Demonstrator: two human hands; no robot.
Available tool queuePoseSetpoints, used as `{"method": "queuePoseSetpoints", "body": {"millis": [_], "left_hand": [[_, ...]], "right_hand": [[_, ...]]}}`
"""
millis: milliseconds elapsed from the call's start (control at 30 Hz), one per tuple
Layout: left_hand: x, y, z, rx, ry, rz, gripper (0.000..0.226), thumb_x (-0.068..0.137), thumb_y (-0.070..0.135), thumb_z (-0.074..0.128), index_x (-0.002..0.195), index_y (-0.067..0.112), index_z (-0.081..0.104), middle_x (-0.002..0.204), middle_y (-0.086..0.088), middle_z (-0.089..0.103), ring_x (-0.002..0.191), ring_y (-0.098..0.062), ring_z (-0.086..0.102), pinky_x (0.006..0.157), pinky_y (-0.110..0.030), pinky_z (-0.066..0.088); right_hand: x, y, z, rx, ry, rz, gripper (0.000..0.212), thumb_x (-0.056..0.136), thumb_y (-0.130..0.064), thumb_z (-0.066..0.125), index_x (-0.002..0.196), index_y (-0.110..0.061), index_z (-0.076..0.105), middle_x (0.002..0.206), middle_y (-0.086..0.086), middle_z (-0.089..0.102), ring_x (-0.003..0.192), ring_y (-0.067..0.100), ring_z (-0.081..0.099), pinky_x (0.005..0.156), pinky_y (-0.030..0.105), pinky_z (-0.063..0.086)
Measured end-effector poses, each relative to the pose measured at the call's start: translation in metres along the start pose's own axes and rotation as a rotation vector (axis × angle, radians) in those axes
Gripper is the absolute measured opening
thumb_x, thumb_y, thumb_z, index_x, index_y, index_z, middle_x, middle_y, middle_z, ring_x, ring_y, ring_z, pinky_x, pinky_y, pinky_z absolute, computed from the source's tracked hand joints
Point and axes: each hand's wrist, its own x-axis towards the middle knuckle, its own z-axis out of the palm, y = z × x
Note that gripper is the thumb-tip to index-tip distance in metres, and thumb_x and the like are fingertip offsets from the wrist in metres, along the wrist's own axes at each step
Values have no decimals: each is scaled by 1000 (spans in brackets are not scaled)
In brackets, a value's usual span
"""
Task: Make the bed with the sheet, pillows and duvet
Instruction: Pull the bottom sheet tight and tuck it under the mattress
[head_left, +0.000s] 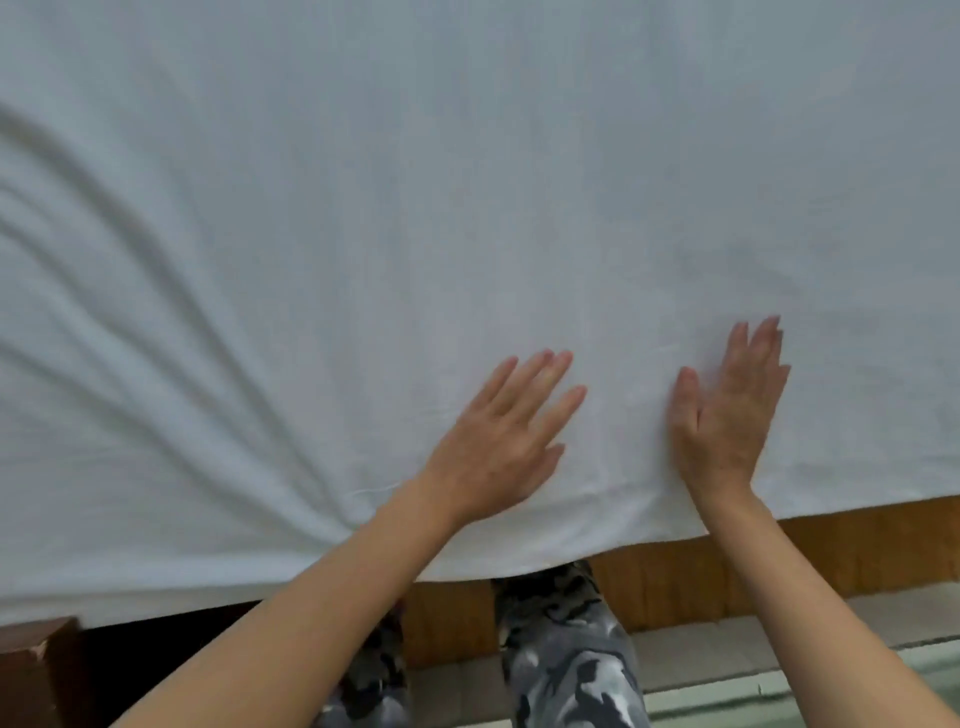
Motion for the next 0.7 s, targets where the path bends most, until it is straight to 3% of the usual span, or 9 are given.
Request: {"method": "queuePoseSetpoints", "body": {"millis": [233, 333, 400, 500, 600, 700], "left_hand": [[-95, -163, -90, 245, 258, -546, 54, 94, 28, 50, 142, 5, 39, 149, -26, 35, 140, -38, 27, 116, -51, 19], [-183, -195, -102, 259, 231, -821, 56, 97, 32, 45, 146, 8, 36, 154, -23, 28, 143, -38, 23, 117, -49, 15], [-251, -205, -106, 282, 175, -879, 58, 97, 36, 40, 149, 11, 31, 156, -19, 25, 144, -35, 20, 118, -45, 10], [-323, -222, -119, 303, 165, -996, 60, 97, 40, 36, 151, 13, 27, 158, -16, 22, 145, -33, 18, 119, -43, 6], [-358, -232, -134, 255, 286, -1358, 62, 98, 43, 33, 153, 15, 24, 160, -15, 16, 147, -35, 12, 119, -46, 5], [-374, -244, -146, 160, 389, -1666, 64, 98, 47, 28, 154, 17, 17, 162, -14, 7, 149, -34, 3, 119, -50, 2]], "right_hand": [[30, -221, 69, 46, -7, -368, 60, 99, -31, 40, 148, 0, 24, 155, 25, 19, 145, 34, 14, 118, 39, 0], [-15, -320, 110, 40, -85, -532, 58, 98, -29, 39, 147, 1, 29, 153, 25, 25, 143, 35, 21, 117, 50, 13], [-77, -368, 136, 12, -196, -640, 63, 96, -33, 37, 146, 3, 27, 153, 24, 25, 143, 34, 22, 116, 53, 15], [-159, -414, 157, -31, -341, -888, 63, 99, -39, 31, 149, -2, 22, 157, 18, 14, 146, 30, 13, 119, 49, 9], [-201, -439, 166, -87, -406, -1183, 58, 101, -39, 29, 150, -7, 27, 157, 15, 16, 147, 27, 13, 120, 46, 10], [-227, -458, 169, -114, -471, -1319, 56, 102, -37, 32, 150, -9, 28, 158, 13, 19, 148, 25, 13, 120, 44, 10]]}}
